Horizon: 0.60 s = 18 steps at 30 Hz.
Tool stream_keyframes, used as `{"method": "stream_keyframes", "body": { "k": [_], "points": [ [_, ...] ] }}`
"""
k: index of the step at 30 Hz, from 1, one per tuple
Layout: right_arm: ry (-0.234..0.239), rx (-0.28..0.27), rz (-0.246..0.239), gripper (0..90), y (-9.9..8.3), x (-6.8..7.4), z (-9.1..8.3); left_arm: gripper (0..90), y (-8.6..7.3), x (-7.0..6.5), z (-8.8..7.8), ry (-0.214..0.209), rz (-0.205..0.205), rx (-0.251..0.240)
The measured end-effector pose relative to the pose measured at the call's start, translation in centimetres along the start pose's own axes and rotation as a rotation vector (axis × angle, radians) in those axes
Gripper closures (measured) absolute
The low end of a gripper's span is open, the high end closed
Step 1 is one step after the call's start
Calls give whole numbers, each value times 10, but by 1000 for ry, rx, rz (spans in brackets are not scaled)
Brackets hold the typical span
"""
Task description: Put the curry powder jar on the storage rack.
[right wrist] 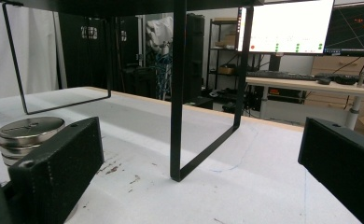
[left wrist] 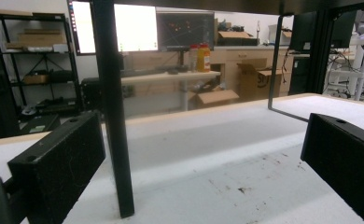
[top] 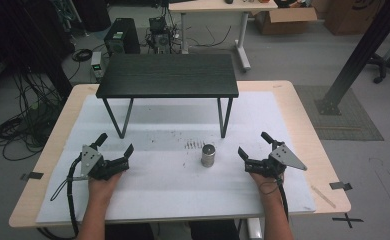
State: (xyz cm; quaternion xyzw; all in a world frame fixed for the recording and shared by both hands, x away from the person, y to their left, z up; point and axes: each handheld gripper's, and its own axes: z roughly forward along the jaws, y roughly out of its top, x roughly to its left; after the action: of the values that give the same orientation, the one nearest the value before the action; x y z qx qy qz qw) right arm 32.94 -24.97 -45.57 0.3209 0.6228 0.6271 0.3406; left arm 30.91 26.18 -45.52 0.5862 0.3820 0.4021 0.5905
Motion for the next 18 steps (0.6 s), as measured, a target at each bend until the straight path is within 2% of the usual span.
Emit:
{"method": "stream_keyframes", "body": {
  "k": [18],
  "points": [
    [3, 0, -4, 0, 0, 0, 0, 2, 0, 0, 0, 3, -4, 2]
  ]
}}
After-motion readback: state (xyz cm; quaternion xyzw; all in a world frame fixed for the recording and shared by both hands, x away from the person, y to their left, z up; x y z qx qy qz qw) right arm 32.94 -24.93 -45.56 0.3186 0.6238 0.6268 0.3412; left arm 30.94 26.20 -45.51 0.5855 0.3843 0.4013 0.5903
